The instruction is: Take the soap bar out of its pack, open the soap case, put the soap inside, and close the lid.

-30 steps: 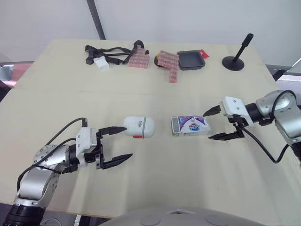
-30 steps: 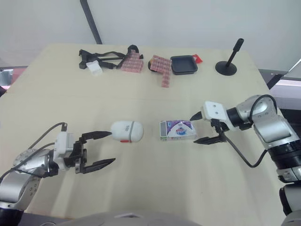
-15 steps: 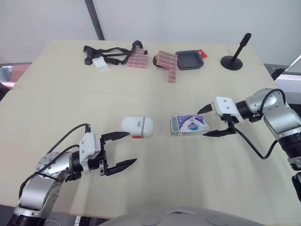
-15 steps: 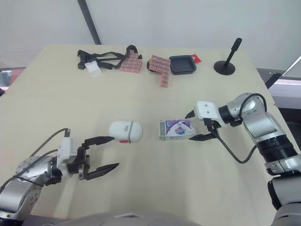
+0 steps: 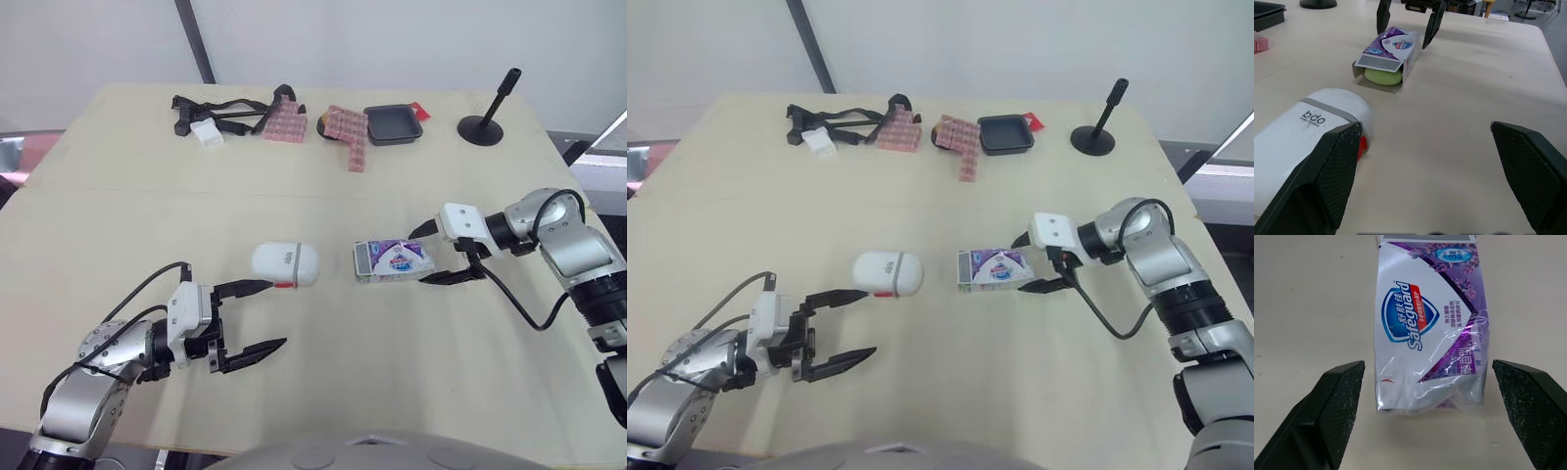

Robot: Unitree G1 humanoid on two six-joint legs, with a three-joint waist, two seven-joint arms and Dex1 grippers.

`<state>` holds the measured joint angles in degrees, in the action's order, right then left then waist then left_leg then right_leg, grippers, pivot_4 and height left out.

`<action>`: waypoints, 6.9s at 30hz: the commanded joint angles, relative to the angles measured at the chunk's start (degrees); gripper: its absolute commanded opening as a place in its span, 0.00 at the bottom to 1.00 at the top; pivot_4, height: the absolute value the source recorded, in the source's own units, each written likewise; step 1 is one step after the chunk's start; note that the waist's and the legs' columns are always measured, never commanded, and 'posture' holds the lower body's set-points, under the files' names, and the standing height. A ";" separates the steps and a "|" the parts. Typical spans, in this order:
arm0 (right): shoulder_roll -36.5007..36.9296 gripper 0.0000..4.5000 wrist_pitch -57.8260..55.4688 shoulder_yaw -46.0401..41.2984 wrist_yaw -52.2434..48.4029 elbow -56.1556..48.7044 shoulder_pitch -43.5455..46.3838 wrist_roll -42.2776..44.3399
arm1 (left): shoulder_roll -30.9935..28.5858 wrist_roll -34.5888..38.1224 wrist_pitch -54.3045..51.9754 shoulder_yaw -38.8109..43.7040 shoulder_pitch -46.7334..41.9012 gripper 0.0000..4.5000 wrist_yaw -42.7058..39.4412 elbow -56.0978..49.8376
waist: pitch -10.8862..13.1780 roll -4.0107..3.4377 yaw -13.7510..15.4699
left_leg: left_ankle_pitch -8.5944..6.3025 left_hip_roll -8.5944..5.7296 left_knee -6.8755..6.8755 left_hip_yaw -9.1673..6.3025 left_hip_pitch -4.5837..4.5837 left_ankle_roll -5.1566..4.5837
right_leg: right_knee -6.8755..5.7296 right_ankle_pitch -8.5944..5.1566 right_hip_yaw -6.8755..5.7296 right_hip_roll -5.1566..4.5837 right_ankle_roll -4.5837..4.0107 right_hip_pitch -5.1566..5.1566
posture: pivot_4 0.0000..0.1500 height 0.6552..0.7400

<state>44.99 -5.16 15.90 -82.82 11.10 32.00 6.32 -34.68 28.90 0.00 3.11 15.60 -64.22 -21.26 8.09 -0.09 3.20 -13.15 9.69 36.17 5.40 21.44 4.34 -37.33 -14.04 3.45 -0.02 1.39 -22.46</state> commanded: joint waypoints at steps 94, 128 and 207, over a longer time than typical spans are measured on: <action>3.26 0.44 -40.81 -46.87 44.43 -17.45 -25.84 13.43 | -1.58 1.11 0.72 -1.65 -1.42 1.00 -3.60 -1.06 | -0.49 -0.75 1.12 | -0.03 0.01 -0.02 0.05 -0.02 -0.08 | 0.10 -0.01 0.05 0.00 -0.01 0.19 | 1.00 1.00; -16.37 0.88 -63.56 -50.38 67.47 -30.47 -23.34 15.91 | -0.63 2.27 -1.88 -3.22 -0.33 1.00 -0.08 -6.74 | -0.70 -1.09 0.48 | 0.48 -0.21 -1.47 0.06 -0.93 0.78 | 0.56 0.01 0.04 -0.05 0.01 0.71 | 1.00 1.00; -2.95 0.99 4.19 -30.38 14.06 -22.09 -46.53 22.23 | -1.65 -16.45 9.95 -14.17 -43.51 1.00 -17.36 39.06 | -0.85 -0.64 0.01 | 0.49 -0.24 -1.07 -0.04 -0.24 -0.38 | 0.69 -0.02 -0.79 -0.55 -0.11 0.68 | 1.00 1.00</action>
<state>41.11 -1.23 -12.84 -68.72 -9.70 -14.39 27.92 -35.39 10.63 10.77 -12.72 -28.00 -80.89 20.29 7.24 -0.73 3.21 -12.66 9.45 35.10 5.36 21.21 3.95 -36.64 -14.06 2.66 -0.58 1.27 -21.79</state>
